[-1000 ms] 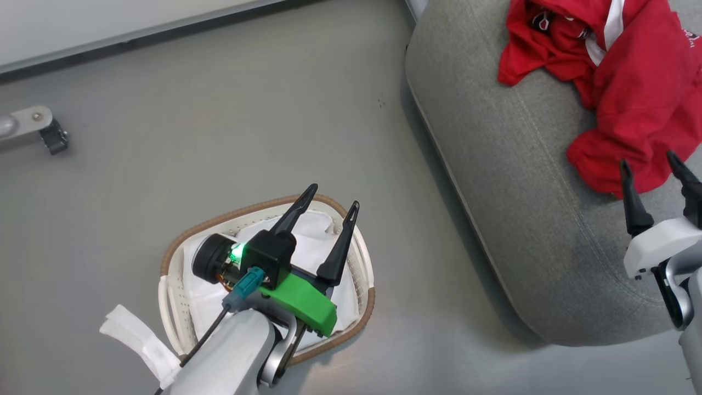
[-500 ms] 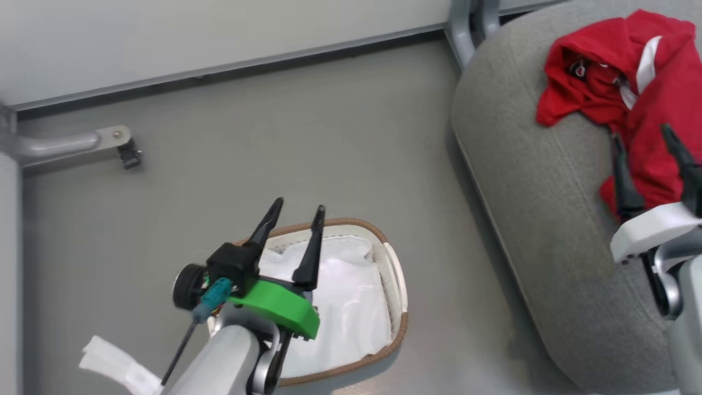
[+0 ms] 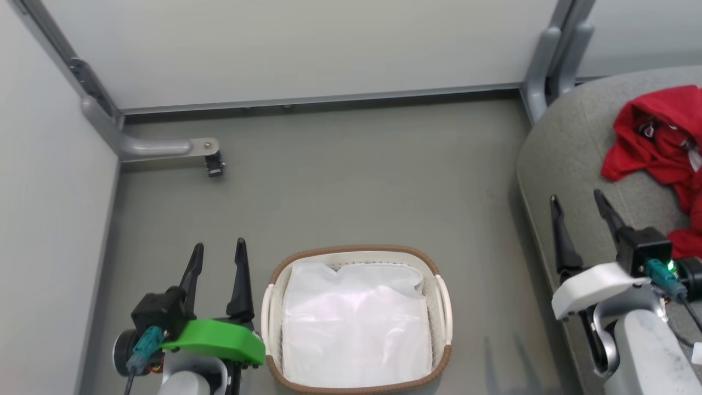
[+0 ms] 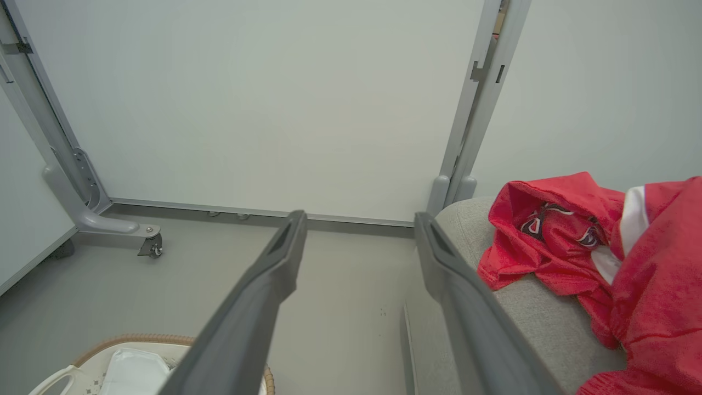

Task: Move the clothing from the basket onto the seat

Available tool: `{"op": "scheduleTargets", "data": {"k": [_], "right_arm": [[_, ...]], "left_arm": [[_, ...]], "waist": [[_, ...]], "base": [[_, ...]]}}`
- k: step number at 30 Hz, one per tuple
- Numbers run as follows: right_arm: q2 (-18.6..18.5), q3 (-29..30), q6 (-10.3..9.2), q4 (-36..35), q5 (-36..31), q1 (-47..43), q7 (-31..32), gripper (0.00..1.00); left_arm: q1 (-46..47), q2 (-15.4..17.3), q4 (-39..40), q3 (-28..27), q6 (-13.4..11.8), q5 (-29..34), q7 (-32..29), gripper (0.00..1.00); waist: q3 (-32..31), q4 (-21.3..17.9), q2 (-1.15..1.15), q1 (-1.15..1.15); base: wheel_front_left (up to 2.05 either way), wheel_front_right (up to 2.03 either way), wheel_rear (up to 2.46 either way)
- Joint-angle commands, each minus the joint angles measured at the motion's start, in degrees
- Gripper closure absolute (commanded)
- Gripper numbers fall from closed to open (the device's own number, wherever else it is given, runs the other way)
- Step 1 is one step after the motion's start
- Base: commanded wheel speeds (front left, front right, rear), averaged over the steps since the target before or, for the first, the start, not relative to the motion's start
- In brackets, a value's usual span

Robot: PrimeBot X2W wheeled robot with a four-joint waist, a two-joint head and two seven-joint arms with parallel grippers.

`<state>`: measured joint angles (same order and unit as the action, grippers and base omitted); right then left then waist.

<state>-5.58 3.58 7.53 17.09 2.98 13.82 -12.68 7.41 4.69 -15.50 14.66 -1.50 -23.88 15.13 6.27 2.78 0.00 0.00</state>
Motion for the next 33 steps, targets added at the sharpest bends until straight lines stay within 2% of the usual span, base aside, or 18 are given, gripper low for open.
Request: {"op": "scheduleTargets", "data": {"k": [1,7,17,33], "right_arm": [[0.52,0.3,-0.08,0.1,-0.46,-1.7,-0.64,0.0],[2.35,0.3,-0.07,-0.88,-0.89,-5.53,-1.99,0.0],[2.56,-2.49,-0.08,-2.37,1.9,-9.14,-2.53,0.0],[2.58,-2.92,-0.08,-3.21,2.77,-9.95,-2.57,0.0]], "left_arm": [[-1.44,-0.14,0.12,-0.86,0.48,0.92,0.01,0.0],[-4.44,-1.03,1.92,-3.34,1.36,2.91,0.02,0.0],[-7.72,-1.46,2.84,-6.38,1.75,4.25,0.02,0.0],[-7.32,-1.74,1.42,-6.25,2.83,4.41,0.02,0.0]], "waist": [[-2.56,2.85,0.0,0.0],[-3.6,3.91,0.0,0.0],[-4.16,3.37,0.0,0.0],[-4.5,2.62,0.0,0.0]], "base": [[0.0,0.0,0.0],[0.0,0.0,0.0],[0.0,0.0,0.0],[0.0,0.0,0.0]]}}
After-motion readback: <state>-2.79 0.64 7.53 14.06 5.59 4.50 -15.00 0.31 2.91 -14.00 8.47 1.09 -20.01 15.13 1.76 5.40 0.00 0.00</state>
